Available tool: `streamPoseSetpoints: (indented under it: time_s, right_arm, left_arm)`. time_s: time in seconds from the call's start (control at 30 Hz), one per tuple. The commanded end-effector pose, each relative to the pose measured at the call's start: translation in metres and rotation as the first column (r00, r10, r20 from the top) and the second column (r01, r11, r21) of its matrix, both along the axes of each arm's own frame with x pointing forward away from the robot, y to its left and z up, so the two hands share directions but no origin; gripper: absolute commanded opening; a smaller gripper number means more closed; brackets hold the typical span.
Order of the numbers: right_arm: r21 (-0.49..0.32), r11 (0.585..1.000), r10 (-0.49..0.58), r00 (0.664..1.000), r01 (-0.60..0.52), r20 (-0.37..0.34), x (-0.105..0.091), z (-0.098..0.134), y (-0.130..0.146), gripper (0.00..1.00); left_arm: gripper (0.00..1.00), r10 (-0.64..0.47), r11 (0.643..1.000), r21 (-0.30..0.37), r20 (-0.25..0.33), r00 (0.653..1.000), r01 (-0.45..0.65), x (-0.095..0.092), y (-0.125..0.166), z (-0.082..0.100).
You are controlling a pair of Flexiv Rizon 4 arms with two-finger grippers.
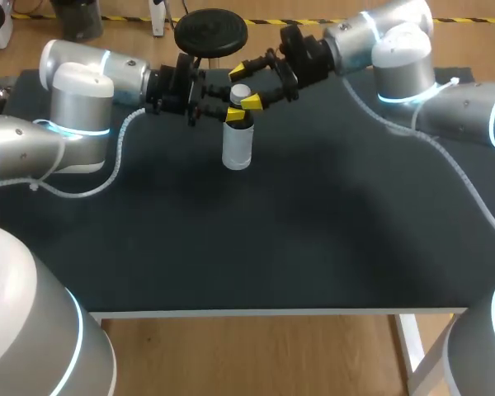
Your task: Unscrew the bottle cap
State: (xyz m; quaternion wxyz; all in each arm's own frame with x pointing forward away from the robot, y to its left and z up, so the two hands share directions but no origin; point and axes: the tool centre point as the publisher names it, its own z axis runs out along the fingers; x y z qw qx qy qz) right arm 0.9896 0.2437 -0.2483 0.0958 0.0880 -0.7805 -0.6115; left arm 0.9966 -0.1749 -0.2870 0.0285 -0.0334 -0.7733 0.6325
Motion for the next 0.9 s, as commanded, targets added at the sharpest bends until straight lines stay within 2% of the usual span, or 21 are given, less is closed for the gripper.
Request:
streamPoseSetpoints:
  time_s: [0.03,0.4,0.53,0.9]
  right_arm:
    - [0.003,0.999,-0.044,0.999,0.044,0.008,-0.0032,0.0,0.0003,1.0]
    - [0.002,1.0,-0.03,0.999,0.03,-0.014,-0.001,-0.0044,0.002,1.0]
    - [0.012,0.999,-0.049,0.998,0.05,-0.05,0.0033,-0.0096,-0.0001,1.0]
    - [0.019,0.999,-0.05,0.998,0.051,-0.039,0.0045,-0.0077,-0.0002,1.0]
  left_arm:
    - [0.0,-0.003,1.0,0.0,-0.001,1.0,0.003,0.0005,0.0003,0.0]
    - [0.0,-0.003,1.0,0.0,-0.001,1.0,0.003,0.0005,0.0003,0.0]
    - [0.0,-0.003,1.0,0.0,-0.001,1.0,0.003,0.0005,0.0003,0.0]
    - [0.0,-0.003,1.0,0.0,-0.001,1.0,0.003,0.0005,0.0003,0.0]
